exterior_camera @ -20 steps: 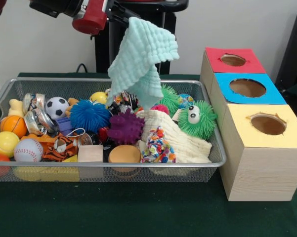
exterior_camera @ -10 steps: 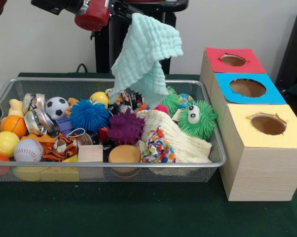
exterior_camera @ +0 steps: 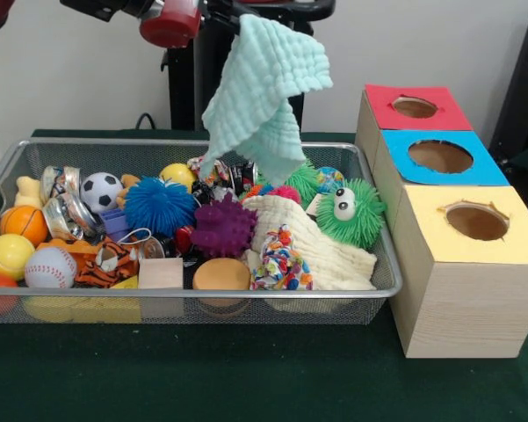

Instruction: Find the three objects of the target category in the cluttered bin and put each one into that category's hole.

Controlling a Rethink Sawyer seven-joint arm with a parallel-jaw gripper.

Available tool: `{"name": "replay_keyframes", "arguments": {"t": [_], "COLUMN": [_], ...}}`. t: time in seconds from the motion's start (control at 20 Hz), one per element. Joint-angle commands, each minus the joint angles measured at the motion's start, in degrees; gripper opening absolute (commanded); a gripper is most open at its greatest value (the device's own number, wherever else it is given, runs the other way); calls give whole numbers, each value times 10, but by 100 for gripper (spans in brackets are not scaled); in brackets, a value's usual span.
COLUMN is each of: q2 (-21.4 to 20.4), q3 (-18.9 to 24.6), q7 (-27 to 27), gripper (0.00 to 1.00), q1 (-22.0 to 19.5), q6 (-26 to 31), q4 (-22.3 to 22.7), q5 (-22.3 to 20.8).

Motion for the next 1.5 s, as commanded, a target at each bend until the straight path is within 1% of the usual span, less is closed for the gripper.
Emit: {"name": "replay_keyframes", "arguments": {"t": [0.05,0.15,0.2,0.3,0.5,0.6,0.9,1.05,1.2,1.4,1.5], "q2": [10,5,0,-4,-6,-8,-6,-6,-5,-4,-7], "q3": [-28,-41,-46,-51,-51,-51,-45,-41,-37,-33,-40], "q7": [9,5,0,-7,-21,-27,-33,-45,-52,-46,-48], "gripper": [0,0,0,0,0,0,0,0,0,0,0], "q1": [16,27,33,39,44,46,44,42,46,55,66], "q6": [98,118,145,179,224,231,227,212,206,201,205], "q4": [-32,-49,-63,-83,-114,-126,-145,-157,-180,-207,-229], "q5": [-56,-83,-103,-129,-174,-200,-245,-268,-283,-292,-315]}}
